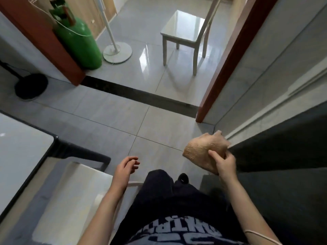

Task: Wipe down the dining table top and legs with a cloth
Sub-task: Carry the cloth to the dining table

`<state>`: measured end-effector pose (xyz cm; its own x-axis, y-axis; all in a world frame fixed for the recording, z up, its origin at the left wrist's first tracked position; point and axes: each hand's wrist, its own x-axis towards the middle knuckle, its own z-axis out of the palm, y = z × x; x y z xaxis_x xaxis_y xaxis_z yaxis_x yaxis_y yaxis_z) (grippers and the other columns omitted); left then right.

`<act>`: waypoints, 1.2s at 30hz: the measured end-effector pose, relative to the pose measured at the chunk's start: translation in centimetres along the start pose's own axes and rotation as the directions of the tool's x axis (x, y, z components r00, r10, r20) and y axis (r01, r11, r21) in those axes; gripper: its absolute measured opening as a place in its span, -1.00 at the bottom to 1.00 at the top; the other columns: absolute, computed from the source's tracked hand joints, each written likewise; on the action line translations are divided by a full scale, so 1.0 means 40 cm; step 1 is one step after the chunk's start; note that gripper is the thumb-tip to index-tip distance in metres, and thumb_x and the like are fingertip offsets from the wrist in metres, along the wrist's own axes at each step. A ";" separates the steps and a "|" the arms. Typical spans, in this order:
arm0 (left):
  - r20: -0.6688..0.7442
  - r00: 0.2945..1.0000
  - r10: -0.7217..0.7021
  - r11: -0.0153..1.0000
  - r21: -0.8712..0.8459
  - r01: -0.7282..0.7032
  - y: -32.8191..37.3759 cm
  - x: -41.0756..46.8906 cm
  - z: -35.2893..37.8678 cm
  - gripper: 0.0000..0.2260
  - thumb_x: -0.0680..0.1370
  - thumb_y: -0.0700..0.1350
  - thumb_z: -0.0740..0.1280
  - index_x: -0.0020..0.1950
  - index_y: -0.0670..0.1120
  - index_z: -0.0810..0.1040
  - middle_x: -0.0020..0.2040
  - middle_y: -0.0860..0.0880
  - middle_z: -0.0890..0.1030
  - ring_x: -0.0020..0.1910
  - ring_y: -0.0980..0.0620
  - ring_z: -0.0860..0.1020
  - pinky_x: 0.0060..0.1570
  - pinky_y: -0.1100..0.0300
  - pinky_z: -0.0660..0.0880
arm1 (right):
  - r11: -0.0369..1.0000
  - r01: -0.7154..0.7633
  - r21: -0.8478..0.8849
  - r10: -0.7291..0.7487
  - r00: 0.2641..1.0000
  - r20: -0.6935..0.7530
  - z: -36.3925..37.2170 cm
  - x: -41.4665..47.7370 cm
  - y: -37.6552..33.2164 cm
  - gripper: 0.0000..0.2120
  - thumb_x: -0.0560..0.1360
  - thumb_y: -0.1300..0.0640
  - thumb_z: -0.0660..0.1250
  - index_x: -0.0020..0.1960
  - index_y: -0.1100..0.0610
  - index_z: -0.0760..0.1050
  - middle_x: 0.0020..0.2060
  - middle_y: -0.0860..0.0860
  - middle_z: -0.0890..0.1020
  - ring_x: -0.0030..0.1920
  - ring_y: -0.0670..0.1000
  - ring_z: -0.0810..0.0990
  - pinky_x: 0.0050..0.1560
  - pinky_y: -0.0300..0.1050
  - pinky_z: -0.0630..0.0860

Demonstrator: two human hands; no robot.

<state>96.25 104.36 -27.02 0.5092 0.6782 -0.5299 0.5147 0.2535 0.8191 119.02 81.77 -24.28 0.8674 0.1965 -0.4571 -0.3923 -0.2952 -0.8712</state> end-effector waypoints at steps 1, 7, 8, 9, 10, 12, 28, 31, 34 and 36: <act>-0.032 0.999 -0.013 1.000 -0.012 0.013 0.012 0.020 -0.010 -0.79 0.62 -0.23 0.16 -0.03 -0.05 0.57 -0.09 -0.13 0.62 -0.09 -0.07 0.56 -0.07 0.13 0.46 | 1.000 0.007 -0.015 -0.007 0.999 0.033 0.020 0.032 -0.026 -0.68 0.47 0.28 0.43 0.20 0.17 0.51 -0.03 0.02 0.62 -0.04 -0.08 0.58 0.00 -0.20 0.50; -0.178 0.982 -0.064 0.994 -0.096 0.048 0.074 0.186 -0.067 -0.78 0.63 -0.24 0.13 -0.03 -0.07 0.56 -0.05 -0.19 0.61 -0.07 -0.11 0.55 0.01 0.04 0.46 | 0.997 -0.038 -0.069 0.051 0.981 0.189 0.186 0.232 -0.144 -0.72 0.46 0.21 0.45 0.15 0.07 0.53 0.01 0.01 0.67 0.05 0.04 0.64 0.14 0.03 0.57; -0.188 0.979 -0.074 0.994 -0.098 0.056 0.083 0.226 -0.075 -0.78 0.63 -0.23 0.14 -0.03 -0.06 0.57 -0.04 -0.18 0.62 -0.06 -0.12 0.55 0.02 0.02 0.46 | 0.996 -0.025 -0.088 0.042 0.979 0.201 0.219 0.269 -0.165 -0.74 0.46 0.21 0.45 0.13 0.07 0.54 0.00 0.03 0.68 0.05 0.07 0.64 0.14 0.05 0.57; -0.195 0.977 -0.081 0.993 -0.102 0.062 0.096 0.268 -0.080 -0.78 0.63 -0.22 0.14 -0.04 -0.05 0.57 -0.04 -0.17 0.62 -0.06 -0.12 0.55 0.02 0.01 0.46 | 0.994 -0.011 -0.106 0.034 0.977 0.209 0.251 0.304 -0.188 -0.77 0.47 0.21 0.44 0.10 0.07 0.55 -0.02 0.04 0.68 0.03 0.07 0.65 0.12 0.05 0.58; -0.204 0.975 -0.084 0.992 -0.109 0.062 0.111 0.314 -0.086 -0.78 0.63 -0.22 0.14 -0.04 -0.04 0.57 -0.05 -0.16 0.62 -0.06 -0.12 0.55 0.02 0.01 0.46 | 0.994 -0.004 -0.113 0.028 0.976 0.216 0.285 0.342 -0.210 -0.80 0.47 0.23 0.44 0.07 0.07 0.56 -0.04 0.04 0.68 0.01 0.06 0.65 0.09 0.04 0.59; -0.207 0.976 -0.068 0.991 -0.124 0.043 0.154 0.408 -0.097 -0.79 0.63 -0.21 0.15 -0.04 -0.05 0.57 -0.06 -0.14 0.62 -0.07 -0.09 0.55 -0.01 0.07 0.47 | 0.993 0.009 -0.122 0.019 0.974 0.225 0.353 0.416 -0.258 -0.83 0.47 0.25 0.43 0.03 0.08 0.57 -0.07 0.06 0.69 -0.03 0.05 0.66 0.05 0.01 0.59; -0.322 0.947 -0.010 0.973 -0.222 -0.065 0.543 0.929 -0.302 -0.80 0.61 -0.19 0.17 -0.01 -0.04 0.59 -0.06 -0.09 0.64 -0.09 0.03 0.58 -0.06 0.23 0.48 | 0.957 0.145 -0.251 -0.037 0.920 0.390 0.889 0.867 -0.648 -0.86 0.50 0.24 0.40 0.04 0.10 0.56 -0.12 0.04 0.66 -0.13 0.01 0.61 -0.11 -0.05 0.56; -0.407 0.909 -0.088 0.954 -0.298 -0.042 0.550 1.017 -0.350 -0.79 0.62 -0.19 0.17 -0.01 -0.03 0.60 -0.07 -0.07 0.64 -0.09 0.01 0.57 -0.04 0.19 0.48 | 0.927 0.181 -0.328 -0.009 0.886 0.464 1.051 0.966 -0.701 -0.87 0.48 0.18 0.42 0.01 0.04 0.57 -0.08 0.06 0.68 -0.05 0.11 0.64 0.03 0.13 0.61; -0.489 0.851 -0.191 0.927 -0.376 -0.008 0.550 1.086 -0.396 -0.80 0.61 -0.20 0.18 -0.02 -0.05 0.60 -0.08 -0.08 0.64 -0.09 -0.02 0.57 -0.01 0.10 0.47 | 0.905 0.203 -0.374 0.032 0.845 0.534 1.230 1.039 -0.761 -0.89 0.48 0.18 0.42 -0.01 0.04 0.57 -0.07 0.10 0.68 -0.04 0.15 0.64 0.02 0.15 0.61; -0.544 0.791 -0.279 0.895 -0.445 0.010 0.555 1.120 -0.421 -0.79 0.61 -0.22 0.19 -0.06 -0.03 0.60 -0.11 -0.07 0.63 -0.10 -0.04 0.56 0.00 0.07 0.46 | 0.890 0.221 -0.399 0.072 0.795 0.602 1.355 1.072 -0.807 -0.89 0.47 0.18 0.42 -0.02 0.05 0.58 -0.05 0.12 0.67 -0.02 0.15 0.64 0.00 0.15 0.61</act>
<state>118.87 151.98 -28.85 -0.1158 0.8412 -0.5282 0.1585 0.5407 0.8262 152.28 150.41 -25.47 0.4773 0.6976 -0.5344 -0.0348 -0.5926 -0.8047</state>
